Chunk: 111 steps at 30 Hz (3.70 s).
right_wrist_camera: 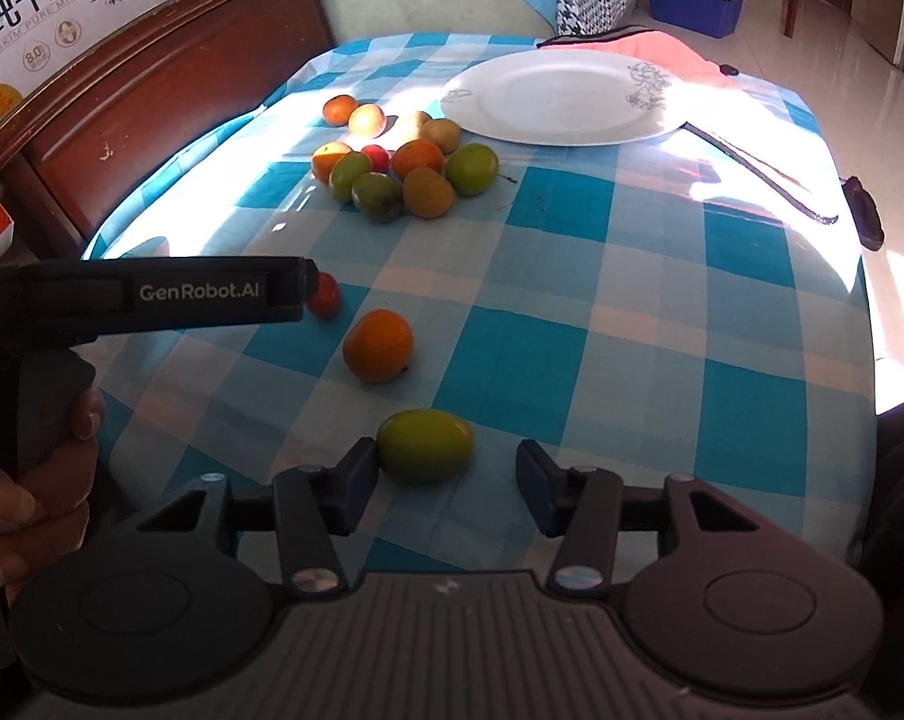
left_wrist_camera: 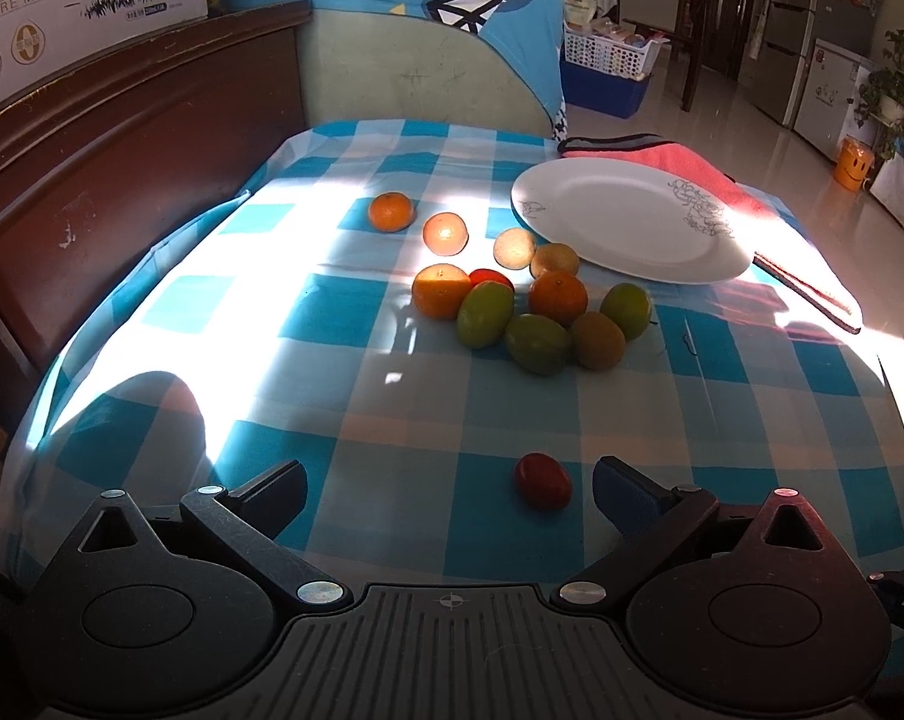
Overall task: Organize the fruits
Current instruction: 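Close the right tool on the green mango while the left tool grasps the red tomato, then carry the green mango in the right tool while the left tool carries the tomato to the plate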
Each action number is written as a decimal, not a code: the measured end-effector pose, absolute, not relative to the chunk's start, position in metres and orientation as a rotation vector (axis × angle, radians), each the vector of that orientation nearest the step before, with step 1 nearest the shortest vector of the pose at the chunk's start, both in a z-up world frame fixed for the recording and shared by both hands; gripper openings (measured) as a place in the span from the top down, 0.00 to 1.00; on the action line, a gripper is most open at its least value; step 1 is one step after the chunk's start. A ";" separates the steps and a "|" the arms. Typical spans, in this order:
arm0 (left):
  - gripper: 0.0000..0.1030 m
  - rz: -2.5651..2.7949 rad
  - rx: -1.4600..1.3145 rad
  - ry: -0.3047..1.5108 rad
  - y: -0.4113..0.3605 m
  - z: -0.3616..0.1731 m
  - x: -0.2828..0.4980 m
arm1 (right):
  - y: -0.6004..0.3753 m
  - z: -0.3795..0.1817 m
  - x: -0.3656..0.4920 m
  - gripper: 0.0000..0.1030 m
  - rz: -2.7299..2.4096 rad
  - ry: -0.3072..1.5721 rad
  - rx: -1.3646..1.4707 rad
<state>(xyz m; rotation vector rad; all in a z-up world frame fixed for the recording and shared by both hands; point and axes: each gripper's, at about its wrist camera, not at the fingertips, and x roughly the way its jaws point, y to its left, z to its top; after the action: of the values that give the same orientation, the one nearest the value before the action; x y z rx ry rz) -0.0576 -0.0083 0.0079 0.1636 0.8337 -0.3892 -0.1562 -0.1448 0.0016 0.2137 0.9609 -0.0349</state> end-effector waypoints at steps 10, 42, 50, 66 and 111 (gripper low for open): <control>0.32 -0.411 0.152 0.875 -0.013 -0.007 -0.052 | -0.144 0.000 -0.155 0.67 -0.045 0.934 0.209; 0.82 -0.413 0.089 0.850 -0.001 -0.006 -0.051 | -0.157 -0.002 -0.154 0.67 -0.108 0.907 0.284; 0.75 -0.437 0.095 0.860 0.001 -0.006 -0.057 | -0.157 -0.002 -0.154 0.66 -0.110 0.907 0.284; 0.85 -0.458 0.049 0.804 0.001 0.006 -0.059 | -0.167 0.001 -0.146 0.67 -0.105 0.891 0.323; 0.85 -0.679 0.166 0.712 -0.095 0.035 0.039 | -0.264 0.030 -0.006 0.67 -0.156 0.836 0.387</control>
<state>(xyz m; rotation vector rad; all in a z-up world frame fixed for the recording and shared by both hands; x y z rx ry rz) 0.0387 -0.0948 0.0346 0.1661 0.7120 -0.6794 -0.0060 -0.2637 0.0303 0.3875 0.8358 -0.1556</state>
